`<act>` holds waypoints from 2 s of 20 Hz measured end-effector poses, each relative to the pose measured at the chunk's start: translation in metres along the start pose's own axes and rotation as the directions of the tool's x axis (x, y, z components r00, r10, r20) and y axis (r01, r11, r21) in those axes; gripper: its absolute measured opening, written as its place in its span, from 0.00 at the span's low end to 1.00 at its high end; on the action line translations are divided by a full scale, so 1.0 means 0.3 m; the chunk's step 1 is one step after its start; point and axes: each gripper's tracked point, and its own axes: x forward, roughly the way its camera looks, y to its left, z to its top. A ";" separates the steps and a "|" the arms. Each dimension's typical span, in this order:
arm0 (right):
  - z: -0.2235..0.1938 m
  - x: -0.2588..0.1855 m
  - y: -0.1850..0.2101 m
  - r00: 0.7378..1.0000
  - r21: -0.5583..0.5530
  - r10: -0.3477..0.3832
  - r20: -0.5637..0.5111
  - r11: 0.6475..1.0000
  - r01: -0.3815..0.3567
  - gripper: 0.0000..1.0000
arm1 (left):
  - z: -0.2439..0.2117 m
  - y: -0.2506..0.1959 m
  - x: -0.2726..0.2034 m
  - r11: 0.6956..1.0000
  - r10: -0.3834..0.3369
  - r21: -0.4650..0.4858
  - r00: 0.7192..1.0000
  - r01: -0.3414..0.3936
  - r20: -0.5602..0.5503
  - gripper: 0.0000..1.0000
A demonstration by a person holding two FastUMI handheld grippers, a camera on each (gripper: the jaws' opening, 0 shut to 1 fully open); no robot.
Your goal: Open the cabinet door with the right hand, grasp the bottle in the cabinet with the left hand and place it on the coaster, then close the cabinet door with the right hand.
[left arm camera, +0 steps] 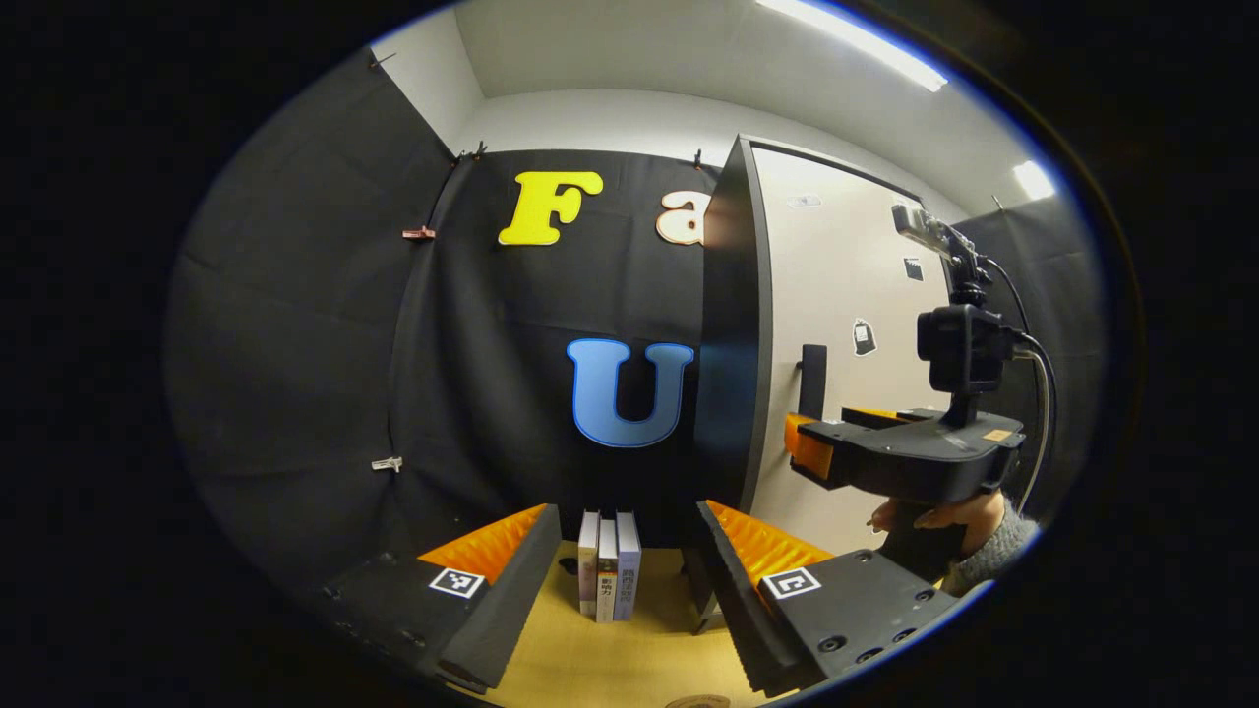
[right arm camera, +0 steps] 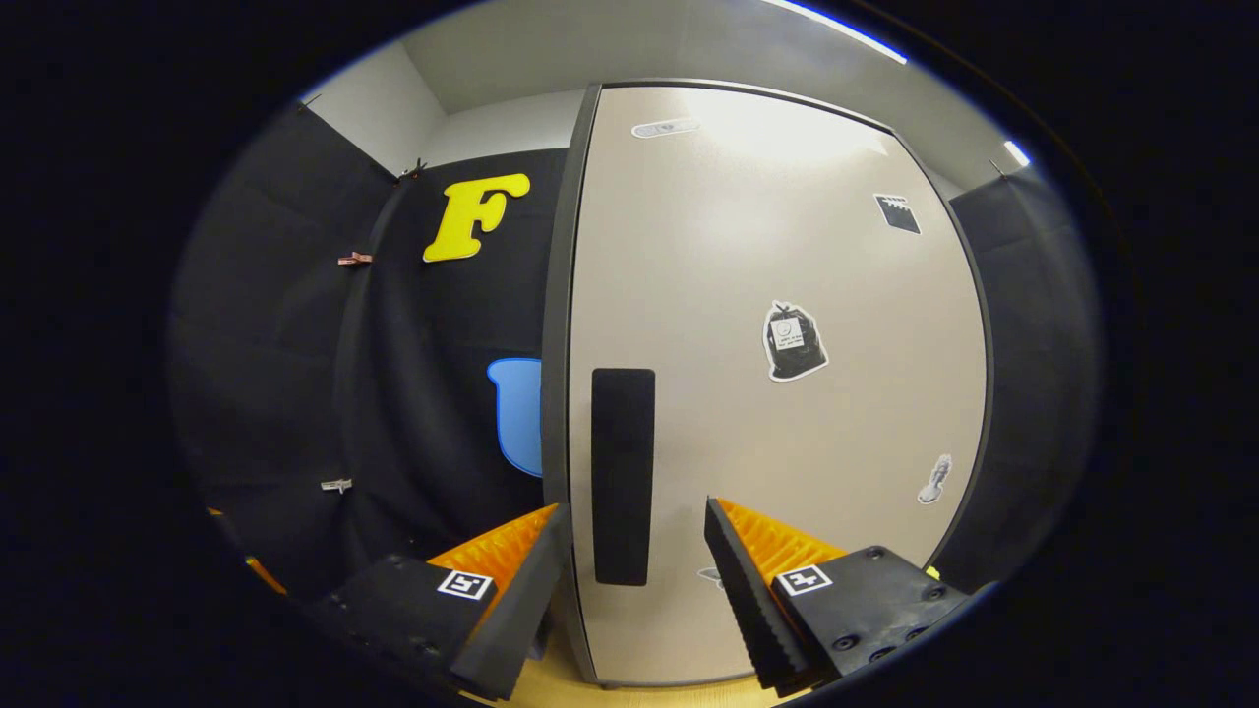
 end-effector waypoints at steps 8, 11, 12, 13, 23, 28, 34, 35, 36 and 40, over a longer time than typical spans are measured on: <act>0.031 0.060 0.018 0.997 0.027 -0.058 0.044 0.998 0.057 0.42 | -0.044 0.069 0.013 0.999 0.043 -0.017 0.998 -0.044 -0.041 0.87; 0.040 0.058 0.017 0.994 -0.004 -0.091 0.056 0.996 0.091 0.36 | -0.051 0.093 0.005 0.998 0.060 -0.024 0.997 -0.061 -0.048 0.87; 0.041 0.052 0.018 0.994 -0.010 -0.094 0.059 0.995 0.095 0.30 | -0.056 0.097 0.001 0.997 0.064 -0.028 0.997 -0.065 -0.053 0.87; 0.038 0.057 0.015 0.994 -0.013 -0.095 0.047 0.995 0.096 0.29 | -0.060 0.100 -0.005 0.997 0.066 -0.033 0.996 -0.069 -0.060 0.87; 0.047 -0.033 0.028 0.999 -0.032 -0.052 -0.013 0.998 0.052 0.11 | -0.036 0.076 -0.079 0.997 0.073 -0.033 0.996 -0.074 -0.046 0.87; 0.072 -0.128 0.023 1.000 -0.038 -0.011 -0.026 0.999 0.010 0.11 | -0.032 -0.004 -0.107 0.999 0.025 -0.028 0.999 -0.026 -0.047 0.87; 0.097 -0.259 -0.020 0.999 -0.031 0.006 -0.045 0.999 -0.008 0.11 | -0.005 -0.169 -0.154 0.998 -0.068 -0.007 0.997 0.068 -0.027 0.87; 0.097 -0.284 -0.036 0.999 -0.033 0.007 -0.049 0.999 -0.009 0.11 | -0.002 -0.196 -0.160 0.996 -0.087 -0.002 0.996 0.087 -0.024 0.87; 0.092 -0.317 -0.056 0.999 -0.032 0.008 -0.051 0.999 -0.010 0.11 | -0.004 -0.224 -0.162 0.994 -0.105 0.001 0.994 0.105 -0.023 0.83; 0.100 -0.375 -0.112 0.999 -0.025 0.007 -0.051 1.000 -0.009 0.11 | -0.013 -0.335 -0.154 0.984 -0.176 -0.018 0.984 0.175 -0.023 0.83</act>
